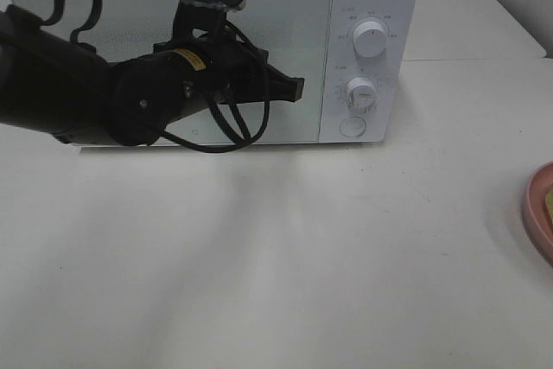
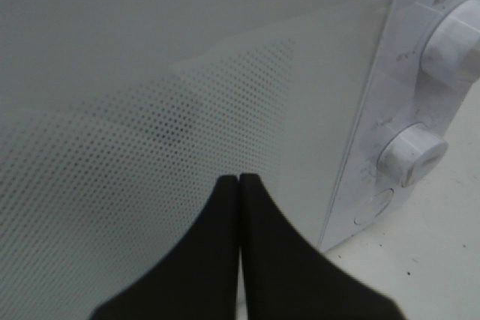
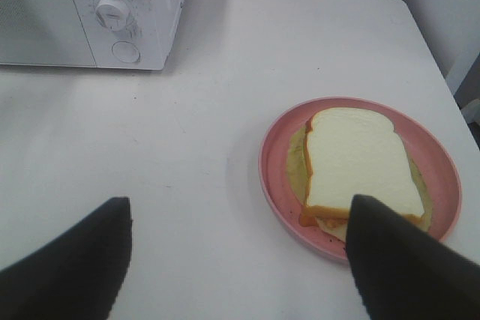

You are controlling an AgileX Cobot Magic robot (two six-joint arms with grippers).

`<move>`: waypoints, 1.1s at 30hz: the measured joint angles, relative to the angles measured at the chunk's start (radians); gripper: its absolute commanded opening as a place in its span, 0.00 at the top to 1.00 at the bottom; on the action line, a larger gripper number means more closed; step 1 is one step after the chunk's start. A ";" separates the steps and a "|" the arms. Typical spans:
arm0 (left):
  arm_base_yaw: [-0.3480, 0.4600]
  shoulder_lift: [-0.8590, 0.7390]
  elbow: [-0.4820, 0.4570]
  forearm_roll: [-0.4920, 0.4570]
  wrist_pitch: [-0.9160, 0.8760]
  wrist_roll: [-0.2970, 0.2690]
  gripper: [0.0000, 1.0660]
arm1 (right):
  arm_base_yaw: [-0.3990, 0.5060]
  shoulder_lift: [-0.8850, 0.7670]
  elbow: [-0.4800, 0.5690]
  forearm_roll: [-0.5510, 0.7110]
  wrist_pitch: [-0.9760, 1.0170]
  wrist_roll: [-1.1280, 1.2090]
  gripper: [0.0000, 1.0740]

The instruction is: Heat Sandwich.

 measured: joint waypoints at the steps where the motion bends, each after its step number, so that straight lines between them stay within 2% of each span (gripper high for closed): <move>1: 0.000 0.000 0.000 0.000 0.000 0.000 1.00 | 0.000 0.000 0.000 0.000 0.000 0.000 0.29; 5: 0.000 -0.094 0.092 -0.002 0.060 0.000 1.00 | 0.000 0.000 0.000 0.000 0.000 0.000 0.29; 8: 0.000 -0.125 0.114 -0.002 0.113 0.000 1.00 | 0.000 0.000 0.000 0.000 0.000 0.000 0.29; 10: 0.000 -0.168 0.131 -0.002 0.221 0.000 0.85 | 0.000 0.000 0.000 0.000 0.000 0.000 0.29; 11: 0.000 -0.168 0.131 -0.002 0.221 0.000 0.85 | 0.000 0.000 0.000 0.000 0.000 0.000 0.29; 12: 0.000 -0.180 0.132 -0.002 0.257 0.000 0.76 | 0.000 0.000 0.000 0.000 0.000 0.000 0.29; 13: 0.000 -0.198 0.132 -0.002 0.323 0.000 0.45 | 0.000 0.000 0.000 0.000 0.000 0.000 0.29; 14: 0.000 -0.207 0.132 -0.002 0.351 0.000 0.28 | 0.000 0.000 0.000 0.000 0.000 0.000 0.29; 15: 0.000 -0.207 0.132 -0.002 0.351 0.000 0.28 | 0.000 0.000 0.000 0.000 0.000 0.000 0.29; 16: 0.000 -0.216 0.132 -0.002 0.387 0.000 0.13 | 0.000 0.000 0.000 0.000 0.000 0.000 0.29; 17: 0.000 -0.225 0.132 -0.002 0.423 0.000 0.03 | 0.000 0.000 0.000 0.000 0.000 0.000 0.29; 18: 0.000 -0.244 0.132 -0.002 0.492 0.000 0.06 | 0.000 0.000 0.000 0.000 0.000 0.000 0.29; 21: 0.000 -0.262 0.132 0.005 0.549 0.000 0.07 | 0.000 0.000 0.000 0.000 0.000 0.000 0.29; 26: 0.000 -0.318 0.132 0.074 0.720 0.000 0.07 | 0.000 0.000 0.000 0.000 0.000 0.000 0.29; 28: 0.000 -0.356 0.132 0.127 0.860 -0.011 0.07 | 0.000 0.000 0.000 0.000 0.000 0.000 0.29; 30: 0.001 -0.365 0.132 0.136 0.893 -0.016 0.07 | 0.000 0.000 0.000 0.000 0.000 0.000 0.29; 33: 0.035 -0.402 0.132 0.146 1.050 -0.042 0.07 | 0.000 0.000 0.000 0.000 0.000 0.000 0.29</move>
